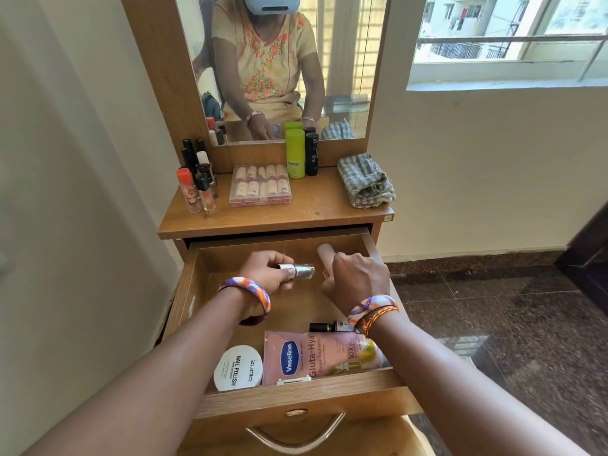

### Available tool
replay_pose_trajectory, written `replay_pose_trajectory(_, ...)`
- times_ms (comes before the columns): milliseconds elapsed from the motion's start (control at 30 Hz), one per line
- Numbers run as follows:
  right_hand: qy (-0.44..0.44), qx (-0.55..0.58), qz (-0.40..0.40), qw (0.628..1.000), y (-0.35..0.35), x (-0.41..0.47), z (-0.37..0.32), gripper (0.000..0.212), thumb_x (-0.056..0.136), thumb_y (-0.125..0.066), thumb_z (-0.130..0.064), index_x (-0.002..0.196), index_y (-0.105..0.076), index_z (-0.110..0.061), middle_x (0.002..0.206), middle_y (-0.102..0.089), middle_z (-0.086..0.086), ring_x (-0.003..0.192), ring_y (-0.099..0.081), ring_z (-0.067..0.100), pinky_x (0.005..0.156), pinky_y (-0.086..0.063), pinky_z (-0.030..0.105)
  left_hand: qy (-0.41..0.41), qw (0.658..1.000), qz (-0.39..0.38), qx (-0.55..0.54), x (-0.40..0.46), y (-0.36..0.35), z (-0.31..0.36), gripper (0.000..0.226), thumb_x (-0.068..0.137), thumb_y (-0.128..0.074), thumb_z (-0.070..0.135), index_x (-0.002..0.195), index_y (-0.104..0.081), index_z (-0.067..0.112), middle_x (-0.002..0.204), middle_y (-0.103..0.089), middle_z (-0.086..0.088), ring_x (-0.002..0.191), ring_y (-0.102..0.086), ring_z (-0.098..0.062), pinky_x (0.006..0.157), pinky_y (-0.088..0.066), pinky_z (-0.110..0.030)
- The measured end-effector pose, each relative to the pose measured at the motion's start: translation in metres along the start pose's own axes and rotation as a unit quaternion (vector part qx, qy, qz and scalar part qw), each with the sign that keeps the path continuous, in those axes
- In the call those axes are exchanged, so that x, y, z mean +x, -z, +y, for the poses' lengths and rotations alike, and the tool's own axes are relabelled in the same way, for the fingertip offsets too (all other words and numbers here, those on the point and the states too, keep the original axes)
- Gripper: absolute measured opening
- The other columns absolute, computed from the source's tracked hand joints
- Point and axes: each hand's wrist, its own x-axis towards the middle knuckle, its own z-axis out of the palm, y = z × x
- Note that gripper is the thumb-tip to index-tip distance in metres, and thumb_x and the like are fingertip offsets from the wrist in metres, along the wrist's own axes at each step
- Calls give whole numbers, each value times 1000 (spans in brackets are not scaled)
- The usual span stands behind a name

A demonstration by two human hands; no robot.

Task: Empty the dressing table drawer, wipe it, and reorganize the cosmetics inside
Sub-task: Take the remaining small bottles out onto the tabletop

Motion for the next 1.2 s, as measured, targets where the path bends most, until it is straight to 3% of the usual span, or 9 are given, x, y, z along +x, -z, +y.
replay_pose_trajectory(100, 28, 14, 73, 997, 4, -5, -1, 25, 81, -51, -22, 103, -60, -16, 75, -67, 3, 67, -63, 24, 53, -38, 24, -34, 999, 22, -3, -1, 9, 6, 18, 90, -56, -1, 107, -61, 2, 99, -59, -11, 68, -59, -9, 52, -51, -8)
replay_pose_trajectory(233, 10, 67, 91, 993, 11, -5, 3, 32, 83, -51, -38, 106, -64, -20, 93, -70, 0, 85, -63, 18, 61, -37, 23, -63, 994, 41, -75, 0, 21, 20, 17, 90, -53, -4, 105, -60, 1, 89, -60, -8, 69, -61, -11, 54, -53, -8)
replay_pose_trajectory(367, -27, 124, 106, 986, 17, -6, 5, 35, 82, -54, -43, 110, -65, -26, 96, -71, -2, 86, -63, 18, 62, -32, 22, -99, 989, 51, -101, 2, 32, 36, 17, 88, -56, -5, 83, -61, 9, 85, -61, -7, 60, -65, -7, 56, -55, -10)
replay_pose_trajectory(533, -25, 170, 244, 954, 17, -3, 6, 34, 66, -54, -45, 80, -71, -19, 64, -69, 0, 58, -63, 21, 46, -20, 10, -123, 982, 91, -113, 10, 36, 48, 20, 86, -58, -8, 105, -61, 0, 86, -58, -3, 72, -61, -10, 60, -55, -11)
replay_pose_trajectory(700, -33, 210, 347, 914, 33, 8, 3, 33, 72, -52, -38, 84, -69, -13, 67, -69, 6, 49, -63, 25, 46, -39, 19, -178, 971, 161, 13, 20, 33, 51, 22, 82, -67, 0, 103, -67, 3, 96, -65, -5, 83, -63, -16, 73, -55, -21)
replay_pose_trajectory(867, -8, 172, 351, 920, 41, 33, -3, 22, 71, -65, -26, 85, -70, -10, 81, -71, 9, 55, -66, 29, 44, -47, 25, -261, 927, 222, 152, 29, 24, 57, 21, 78, -71, 8, 99, -71, 9, 98, -65, -1, 89, -53, -9, 74, -36, -12)
replay_pose_trajectory(1033, 40, 65, 325, 943, 34, 54, -7, 23, 64, -81, -21, 84, -72, -14, 83, -72, 4, 63, -67, 26, 45, -47, 23, -322, 901, 227, 181, 40, 18, 69, 23, 76, -72, 6, 98, -69, 9, 100, -67, -5, 95, -58, -18, 80, -46, -23)
replay_pose_trajectory(1133, 40, 20, 266, 963, 29, 65, -9, 27, 58, -83, -22, 83, -73, -17, 84, -72, 3, 65, -66, 25, 46, -48, 23, -313, 908, 213, 180, 50, 15, 78, 26, 76, -72, 6, 101, -65, 8, 103, -67, -6, 95, -61, -16, 76, -45, -16)
replay_pose_trajectory(1200, 17, 22, 224, 974, 25, 71, -12, 30, 52, -85, -18, 79, -73, -16, 82, -72, 6, 63, -66, 26, 46, -49, 24, -309, 911, 205, 179, 56, 13, 84, 24, 77, -72, 7, 99, -65, 9, 102, -68, -7, 95, -63, -20, 80, -52, -26)
